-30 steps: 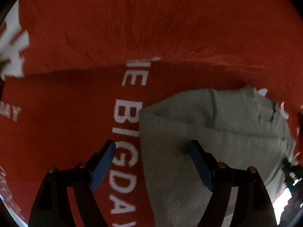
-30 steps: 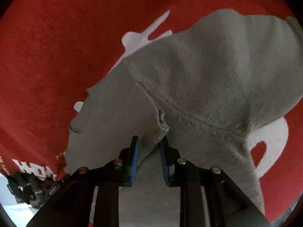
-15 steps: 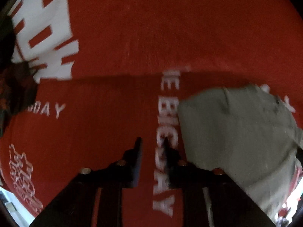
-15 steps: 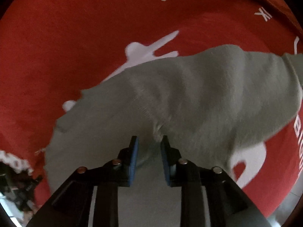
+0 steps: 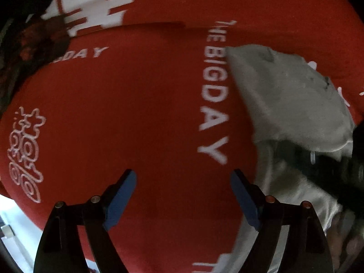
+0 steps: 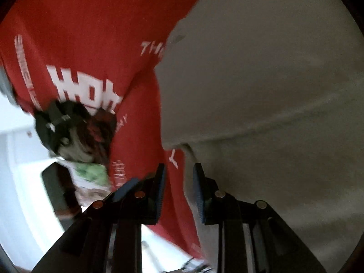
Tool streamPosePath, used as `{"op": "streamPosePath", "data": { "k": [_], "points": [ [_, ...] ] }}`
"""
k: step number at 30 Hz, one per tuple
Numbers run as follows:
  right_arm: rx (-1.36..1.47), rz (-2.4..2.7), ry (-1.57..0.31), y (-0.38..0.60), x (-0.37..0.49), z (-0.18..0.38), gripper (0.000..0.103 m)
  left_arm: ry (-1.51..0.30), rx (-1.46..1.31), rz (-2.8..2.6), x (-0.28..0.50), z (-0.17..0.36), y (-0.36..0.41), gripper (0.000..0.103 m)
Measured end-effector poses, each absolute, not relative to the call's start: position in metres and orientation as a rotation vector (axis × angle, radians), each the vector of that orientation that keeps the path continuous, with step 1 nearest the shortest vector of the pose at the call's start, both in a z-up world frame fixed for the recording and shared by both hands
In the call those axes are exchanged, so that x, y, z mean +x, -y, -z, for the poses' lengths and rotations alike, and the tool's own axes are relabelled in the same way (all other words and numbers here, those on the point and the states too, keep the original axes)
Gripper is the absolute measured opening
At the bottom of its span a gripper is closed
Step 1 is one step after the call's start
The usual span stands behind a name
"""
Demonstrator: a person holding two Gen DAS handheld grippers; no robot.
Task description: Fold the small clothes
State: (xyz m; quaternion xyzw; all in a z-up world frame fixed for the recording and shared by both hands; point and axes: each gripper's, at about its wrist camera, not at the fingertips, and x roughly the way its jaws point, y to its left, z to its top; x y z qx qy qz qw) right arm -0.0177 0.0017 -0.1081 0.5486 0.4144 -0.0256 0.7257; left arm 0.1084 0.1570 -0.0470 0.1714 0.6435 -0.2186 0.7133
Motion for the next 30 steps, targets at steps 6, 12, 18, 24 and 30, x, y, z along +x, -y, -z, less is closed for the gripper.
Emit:
{"op": "streamPosePath", "data": {
  "k": [6, 12, 18, 24, 30],
  "points": [
    [1.134, -0.020, -1.002, -0.032, 0.036, 0.118, 0.029, -1.449, 0.375, 0.391, 0.117, 0.056, -0.194, 0.085],
    [1.057, 0.022, -1.024, -0.039, -0.001, 0.088, 0.029, -1.387, 0.352, 0.484, 0.116, 0.042, -0.168, 0.085],
    [0.911, 0.409, -0.951, 0.059, -0.071, 0.057, 0.029, -1.312, 0.349, 0.610, 0.116, 0.057, -0.088, 0.085],
    [0.841, 0.587, -1.024, 0.112, -0.106, 0.080, 0.015, -1.318, 0.453, 0.607, 0.111, 0.087, -0.079, 0.087],
    [1.044, 0.689, -0.948, 0.123, -0.188, 0.071, 0.027, -1.345, 0.527, 0.606, 0.109, 0.071, -0.099, 0.086]
  ]
}}
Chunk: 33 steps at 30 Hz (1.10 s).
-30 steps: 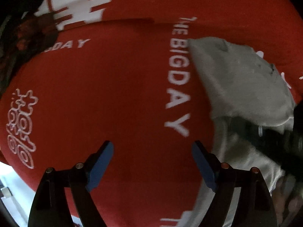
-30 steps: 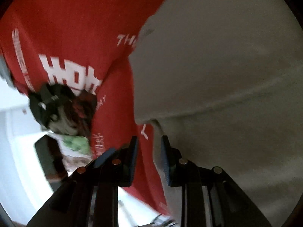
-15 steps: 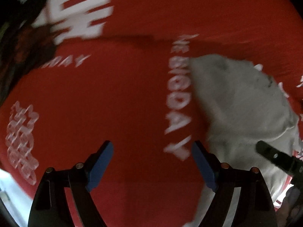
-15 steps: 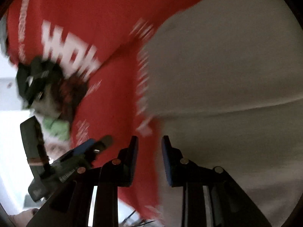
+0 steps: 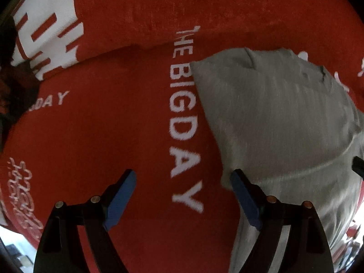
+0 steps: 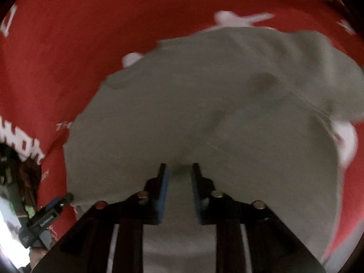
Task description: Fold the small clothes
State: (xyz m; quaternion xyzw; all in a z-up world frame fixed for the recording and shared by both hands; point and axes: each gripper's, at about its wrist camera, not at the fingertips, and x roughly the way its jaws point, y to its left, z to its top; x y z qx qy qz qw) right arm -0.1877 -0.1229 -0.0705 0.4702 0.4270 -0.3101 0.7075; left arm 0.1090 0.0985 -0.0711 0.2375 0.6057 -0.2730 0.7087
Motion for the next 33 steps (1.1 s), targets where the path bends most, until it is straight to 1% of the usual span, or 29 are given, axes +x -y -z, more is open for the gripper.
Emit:
{"op": "streamPosePath", "data": {
  "k": [1, 3, 6, 9, 12, 13, 15, 18, 22, 25, 26, 28, 29, 32, 33],
  "points": [
    [1.082, 0.689, -0.938, 0.122, -0.199, 0.070, 0.028, -1.344, 0.538, 0.609, 0.107, 0.068, -0.099, 0.086],
    [1.151, 0.714, -0.925, 0.117, -0.228, 0.069, 0.036, -1.348, 0.538, 0.627, 0.100, 0.058, -0.104, 0.086],
    [1.205, 0.754, -0.902, 0.108, -0.263, 0.066, 0.037, -1.362, 0.540, 0.672, 0.084, 0.044, -0.103, 0.086],
    [1.248, 0.798, -0.881, 0.091, -0.279, 0.057, 0.037, -1.362, 0.544, 0.729, 0.066, 0.031, -0.098, 0.086],
    [1.249, 0.805, -0.827, 0.094, -0.283, 0.046, 0.037, -1.354, 0.551, 0.798, 0.035, 0.010, -0.075, 0.086],
    [1.211, 0.799, -0.824, 0.103, -0.279, 0.042, 0.036, -1.348, 0.547, 0.814, 0.029, 0.009, -0.069, 0.086],
    [1.137, 0.787, -0.817, 0.123, -0.265, 0.035, 0.028, -1.333, 0.545, 0.841, 0.013, 0.010, -0.038, 0.086],
    [1.043, 0.761, -0.793, 0.165, -0.235, 0.030, 0.027, -1.341, 0.540, 0.825, -0.007, 0.011, -0.012, 0.086],
    [0.984, 0.723, -0.823, 0.211, -0.204, 0.049, 0.027, -1.389, 0.517, 0.772, -0.034, 0.013, 0.011, 0.086],
    [1.067, 0.702, -0.910, 0.233, -0.218, 0.081, 0.027, -1.395, 0.536, 0.744, -0.058, 0.014, 0.037, 0.086],
    [1.104, 0.679, -0.895, 0.236, -0.225, 0.085, 0.019, -1.400, 0.540, 0.741, -0.066, 0.015, 0.048, 0.086],
    [1.160, 0.627, -0.858, 0.242, -0.251, 0.083, 0.019, -1.408, 0.544, 0.740, -0.079, 0.017, 0.067, 0.086],
    [1.156, 0.612, -0.848, 0.245, -0.269, 0.078, 0.022, -1.410, 0.551, 0.743, -0.086, 0.018, 0.077, 0.086],
    [1.213, 0.570, -0.807, 0.254, -0.320, 0.073, 0.026, -1.408, 0.580, 0.762, -0.108, 0.020, 0.113, 0.086],
    [1.246, 0.567, -0.790, 0.258, -0.337, 0.075, 0.031, -1.400, 0.582, 0.778, -0.118, 0.018, 0.127, 0.086]
  ]
}}
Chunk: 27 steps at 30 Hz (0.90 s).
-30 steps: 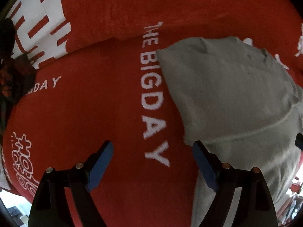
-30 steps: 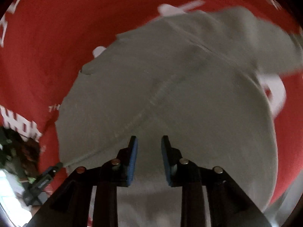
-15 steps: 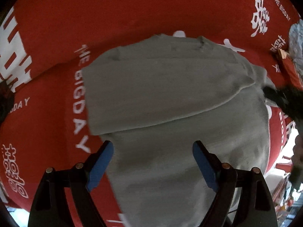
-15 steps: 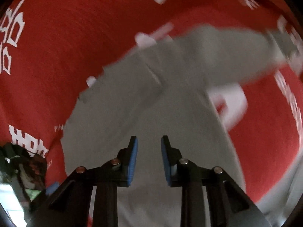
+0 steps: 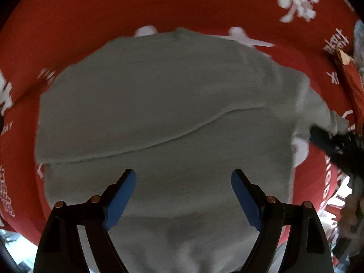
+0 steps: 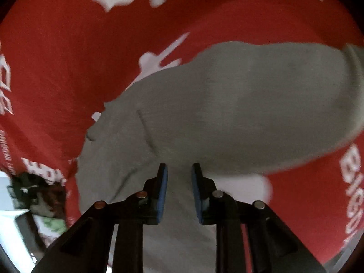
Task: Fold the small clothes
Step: 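Grasp the other sleeve with the right gripper and lift it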
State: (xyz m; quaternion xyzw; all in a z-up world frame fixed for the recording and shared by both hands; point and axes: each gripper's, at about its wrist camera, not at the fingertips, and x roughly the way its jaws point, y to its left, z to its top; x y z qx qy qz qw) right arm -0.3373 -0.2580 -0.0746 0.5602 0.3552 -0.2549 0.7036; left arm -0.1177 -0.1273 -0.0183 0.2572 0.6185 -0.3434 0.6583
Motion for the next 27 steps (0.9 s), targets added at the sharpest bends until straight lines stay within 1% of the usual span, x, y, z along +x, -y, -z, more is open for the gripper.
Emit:
{"op": "streamPosePath", "data": {
  "k": [2, 7, 10, 15, 18, 24, 27],
  "points": [
    [1.348, 0.610, -0.725, 0.270, -0.389, 0.081, 0.037, -1.392, 0.588, 0.795, -0.129, 0.018, 0.144, 0.086],
    [1.555, 0.769, -0.533, 0.293, -0.487, 0.103, 0.038, -1.404, 0.615, 0.819, -0.155, 0.024, 0.182, 0.086],
    [1.613, 0.847, -0.444, 0.303, -0.524, 0.114, 0.040, -1.399, 0.639, 0.832, -0.166, 0.028, 0.199, 0.086],
    [1.671, 0.876, -0.331, 0.312, -0.544, 0.125, 0.040, -1.397, 0.666, 0.809, -0.174, 0.036, 0.213, 0.086],
    [1.699, 0.880, -0.269, 0.316, -0.544, 0.129, 0.046, -1.374, 0.703, 0.790, -0.179, 0.039, 0.220, 0.086],
    [1.749, 0.875, -0.169, 0.326, -0.548, 0.138, 0.046, -1.388, 0.736, 0.780, -0.186, 0.046, 0.226, 0.086],
    [1.785, 0.873, -0.091, 0.332, -0.544, 0.142, 0.046, -1.396, 0.754, 0.766, -0.188, 0.052, 0.228, 0.086]
  ]
}}
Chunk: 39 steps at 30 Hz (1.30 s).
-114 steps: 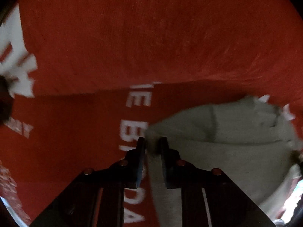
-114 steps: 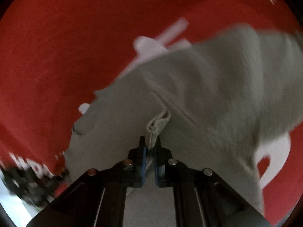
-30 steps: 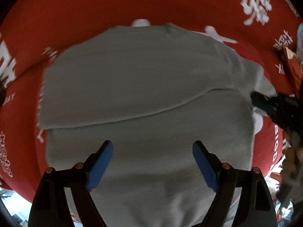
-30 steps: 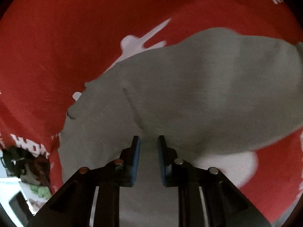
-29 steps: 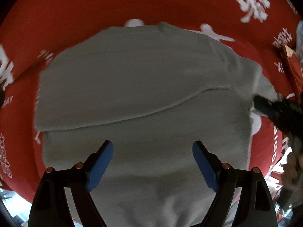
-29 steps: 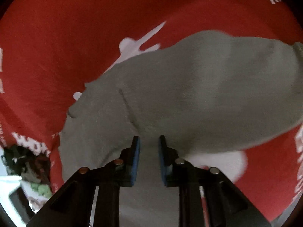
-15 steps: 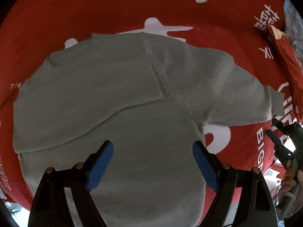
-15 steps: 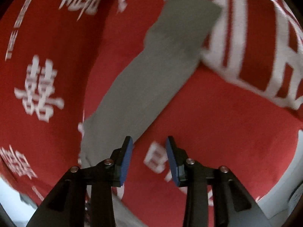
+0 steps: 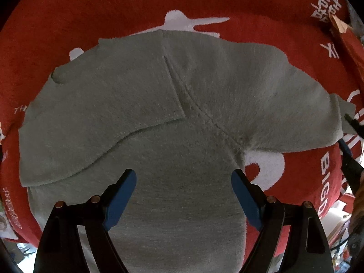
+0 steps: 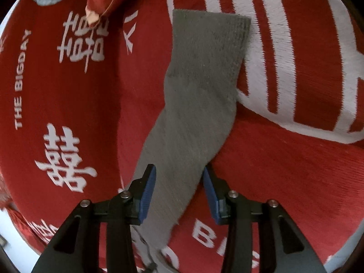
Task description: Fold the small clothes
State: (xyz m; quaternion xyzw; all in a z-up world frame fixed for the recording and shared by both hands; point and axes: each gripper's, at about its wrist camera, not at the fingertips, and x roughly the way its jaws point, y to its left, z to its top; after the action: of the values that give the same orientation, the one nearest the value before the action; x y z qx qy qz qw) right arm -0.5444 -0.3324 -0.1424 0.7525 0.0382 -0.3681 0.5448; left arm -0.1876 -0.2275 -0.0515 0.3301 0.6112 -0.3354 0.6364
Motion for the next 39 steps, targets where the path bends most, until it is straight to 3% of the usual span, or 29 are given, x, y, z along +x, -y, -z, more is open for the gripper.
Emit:
{"op": "streamPosePath", "data": {
  "k": [8, 10, 11, 20, 29, 33, 39],
  "points": [
    [1.852, 0.766, 0.006, 0.346, -0.532, 0.150, 0.046, -1.405, 0.769, 0.744, -0.186, 0.055, 0.229, 0.086],
    [1.878, 0.731, 0.012, 0.350, -0.526, 0.151, 0.026, -1.407, 0.765, 0.738, -0.184, 0.055, 0.229, 0.086],
    [1.894, 0.699, 0.025, 0.352, -0.523, 0.152, 0.009, -1.407, 0.764, 0.737, -0.185, 0.054, 0.226, 0.086],
    [1.689, 0.407, 0.044, 0.365, -0.476, 0.081, 0.008, -1.373, 0.673, 0.701, -0.149, 0.031, 0.201, 0.086],
    [1.306, 0.130, -0.292, 0.317, -0.301, 0.000, 0.008, -1.325, 0.511, 0.581, -0.056, 0.014, 0.117, 0.086],
    [1.152, 0.068, -0.528, 0.260, -0.207, 0.009, 0.008, -1.337, 0.463, 0.511, -0.013, 0.024, 0.062, 0.086],
    [1.184, 0.129, -0.839, 0.194, -0.124, 0.082, 0.012, -1.419, 0.390, 0.452, 0.032, 0.045, 0.005, 0.086]
  ]
}}
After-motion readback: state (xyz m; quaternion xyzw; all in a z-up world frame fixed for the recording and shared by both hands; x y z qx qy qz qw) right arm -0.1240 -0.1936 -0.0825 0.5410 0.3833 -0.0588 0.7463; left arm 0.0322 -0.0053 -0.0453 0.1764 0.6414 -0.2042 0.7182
